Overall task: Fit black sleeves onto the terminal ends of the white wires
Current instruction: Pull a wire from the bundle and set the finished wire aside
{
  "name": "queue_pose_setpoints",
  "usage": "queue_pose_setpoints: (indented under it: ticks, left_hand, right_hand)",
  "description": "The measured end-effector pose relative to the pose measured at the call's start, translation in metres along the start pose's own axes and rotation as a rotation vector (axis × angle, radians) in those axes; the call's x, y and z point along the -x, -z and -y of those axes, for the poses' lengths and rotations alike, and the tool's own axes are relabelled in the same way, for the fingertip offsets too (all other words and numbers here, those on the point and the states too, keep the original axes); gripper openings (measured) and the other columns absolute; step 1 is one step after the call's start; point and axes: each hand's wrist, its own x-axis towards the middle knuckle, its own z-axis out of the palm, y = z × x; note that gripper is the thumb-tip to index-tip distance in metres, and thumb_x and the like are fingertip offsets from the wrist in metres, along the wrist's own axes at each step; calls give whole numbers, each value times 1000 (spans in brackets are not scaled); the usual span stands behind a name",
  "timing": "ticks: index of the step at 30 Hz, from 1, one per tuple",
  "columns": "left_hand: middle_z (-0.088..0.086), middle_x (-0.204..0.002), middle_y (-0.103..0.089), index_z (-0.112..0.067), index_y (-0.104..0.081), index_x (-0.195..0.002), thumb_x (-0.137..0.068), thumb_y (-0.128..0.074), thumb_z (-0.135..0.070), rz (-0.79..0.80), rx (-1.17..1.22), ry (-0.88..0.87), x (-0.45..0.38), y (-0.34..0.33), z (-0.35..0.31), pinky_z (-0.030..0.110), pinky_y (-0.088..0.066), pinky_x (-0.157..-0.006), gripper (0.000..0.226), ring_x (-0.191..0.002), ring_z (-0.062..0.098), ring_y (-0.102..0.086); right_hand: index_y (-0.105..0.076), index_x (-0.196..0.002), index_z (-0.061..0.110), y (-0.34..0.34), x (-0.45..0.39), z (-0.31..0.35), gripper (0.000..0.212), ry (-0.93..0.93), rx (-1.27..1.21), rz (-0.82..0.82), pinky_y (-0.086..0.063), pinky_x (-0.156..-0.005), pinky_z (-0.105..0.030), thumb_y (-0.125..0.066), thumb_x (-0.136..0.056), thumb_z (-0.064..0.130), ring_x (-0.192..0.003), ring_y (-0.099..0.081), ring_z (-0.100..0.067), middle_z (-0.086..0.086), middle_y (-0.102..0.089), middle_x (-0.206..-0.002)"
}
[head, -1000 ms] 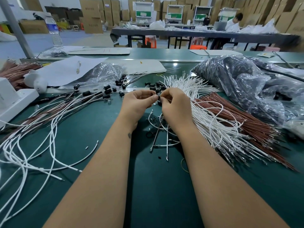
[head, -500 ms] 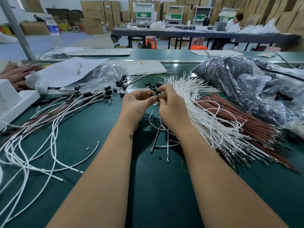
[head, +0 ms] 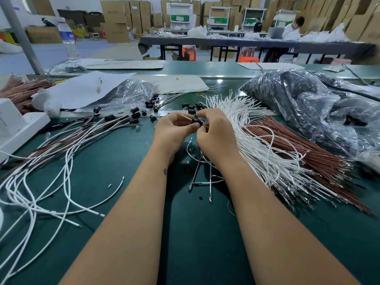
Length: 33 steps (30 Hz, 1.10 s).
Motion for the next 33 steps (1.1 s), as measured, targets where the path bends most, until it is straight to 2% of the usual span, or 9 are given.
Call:
queue_pose_setpoints:
  ticks: [5, 11, 14, 19, 21, 25, 29, 31, 33]
  left_hand:
    - [0, -72, -69, -11, -70, -81, -83, -71, -4, 13, 28, 12, 0, 1, -1, 20, -56, -74, 7, -69, 7, -64]
    - [2, -72, -65, -15, -67, -73, -84, -71, -6, -35, 64, 5, 0, 2, -2, 24, -52, -76, 14, -72, 13, -58]
    - [1, -68, -64, -14, -67, -71, -84, -70, -3, -110, 118, 6, -1, 0, -4, 23, -51, -74, 17, -71, 14, -58]
    - [-8, -57, -62, -12, -66, -72, -86, -68, -4, -238, 162, 14, 1, -8, -6, 14, -46, -61, 16, -54, 1, -56]
    - [-7, -60, -62, -11, -64, -73, -88, -66, -6, -285, 243, 48, 2, -4, -9, 15, -47, -63, 15, -57, 3, -55]
    - [0, -73, -62, -8, -60, -77, -91, -62, -11, -502, 517, 115, -2, 20, -12, 20, -48, -67, 15, -65, 9, -55]
    - [-3, -66, -60, -12, -61, -73, -92, -64, -19, -623, 192, 9, -5, 20, -13, 17, -43, -56, 20, -57, 7, -51]
    - [-4, -73, -60, -11, -63, -83, -92, -62, -25, -778, -29, -4, -8, 23, -13, 19, -44, -60, 17, -65, 9, -54]
    - [-5, -85, -62, -14, -65, -94, -91, -59, -28, -902, -269, 49, -9, 34, -14, 20, -46, -70, 15, -85, 14, -58]
  right_hand:
    - [-65, -109, 7, 2, -1, -1, 24, -3, 65, 5, -43, -79, -24, -52, -90, 1, -92, -56, -19, -8, -56, -110]
    - [-64, -110, 12, 2, -1, 0, 21, 29, 140, 50, -47, -86, -39, -55, -92, 10, -94, -58, -23, -5, -60, -107]
    - [-63, -108, 15, 1, -2, 0, 17, 63, 224, 23, -43, -85, -39, -53, -95, 16, -94, -59, -23, -2, -65, -103]
    - [-60, -110, 20, -4, -3, 5, 19, 97, 374, -12, -24, -76, -33, -45, -98, 21, -95, -55, -22, 2, -65, -102]
    - [-60, -108, 19, -6, -3, 7, 18, 88, 370, -12, -21, -74, -32, -46, -97, 16, -90, -55, -20, 3, -64, -97]
    - [-62, -109, 17, -1, -2, 2, 23, -9, 280, -10, -17, -73, -28, -48, -94, 5, -78, -49, -15, 3, -62, -88]
    - [-60, -113, 17, 3, -3, 0, 21, -6, 269, -58, -22, -77, -28, -49, -97, 10, -84, -57, -15, 3, -66, -91]
    - [-60, -113, 18, 2, -3, 0, 20, 8, 314, -65, -25, -79, -29, -51, -97, 12, -85, -58, -16, 3, -67, -92]
    - [-61, -113, 18, 3, -4, -2, 21, -8, 335, -84, -29, -81, -31, -51, -96, 12, -87, -58, -17, 3, -67, -93]
